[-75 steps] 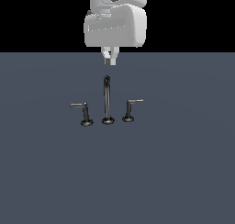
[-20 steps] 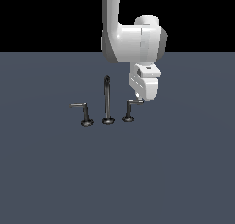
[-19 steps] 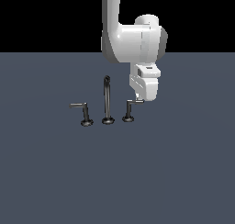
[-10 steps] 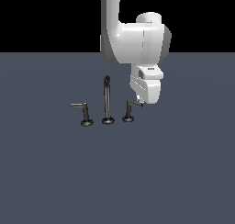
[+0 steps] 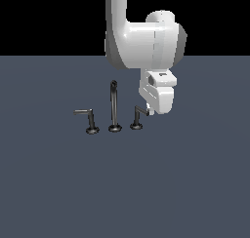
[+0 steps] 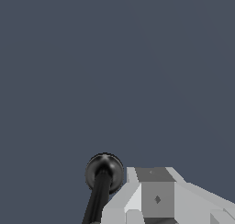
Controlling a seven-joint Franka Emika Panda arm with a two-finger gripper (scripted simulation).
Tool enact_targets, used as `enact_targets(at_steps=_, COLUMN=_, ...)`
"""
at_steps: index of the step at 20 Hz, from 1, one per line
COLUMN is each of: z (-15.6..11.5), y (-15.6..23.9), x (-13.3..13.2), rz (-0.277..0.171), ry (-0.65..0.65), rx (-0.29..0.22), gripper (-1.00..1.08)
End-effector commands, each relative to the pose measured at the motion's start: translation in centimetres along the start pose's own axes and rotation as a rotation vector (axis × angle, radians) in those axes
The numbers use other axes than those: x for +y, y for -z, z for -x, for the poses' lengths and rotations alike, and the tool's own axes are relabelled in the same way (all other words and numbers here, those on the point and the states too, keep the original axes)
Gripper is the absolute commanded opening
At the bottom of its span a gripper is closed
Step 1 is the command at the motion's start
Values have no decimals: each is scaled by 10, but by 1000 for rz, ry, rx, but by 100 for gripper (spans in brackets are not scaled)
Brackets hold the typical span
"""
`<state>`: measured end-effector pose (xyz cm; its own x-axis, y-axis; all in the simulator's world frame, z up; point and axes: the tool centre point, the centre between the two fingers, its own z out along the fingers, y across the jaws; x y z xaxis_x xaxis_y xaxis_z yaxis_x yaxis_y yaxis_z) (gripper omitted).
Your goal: Turn on the faucet by rotating a designated handle.
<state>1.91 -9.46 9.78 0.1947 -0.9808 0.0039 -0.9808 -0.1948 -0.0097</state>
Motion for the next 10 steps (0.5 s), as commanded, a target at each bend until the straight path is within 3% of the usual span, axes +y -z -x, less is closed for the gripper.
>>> enact_targets(at_steps=1, z=10, y=0, x=5, rz=4, ry=3, rx=-2, gripper=-100)
enact_targets(at_steps=10, z=38, y=1, x=22, rz=9, ry=2, rx=-4, gripper=-100)
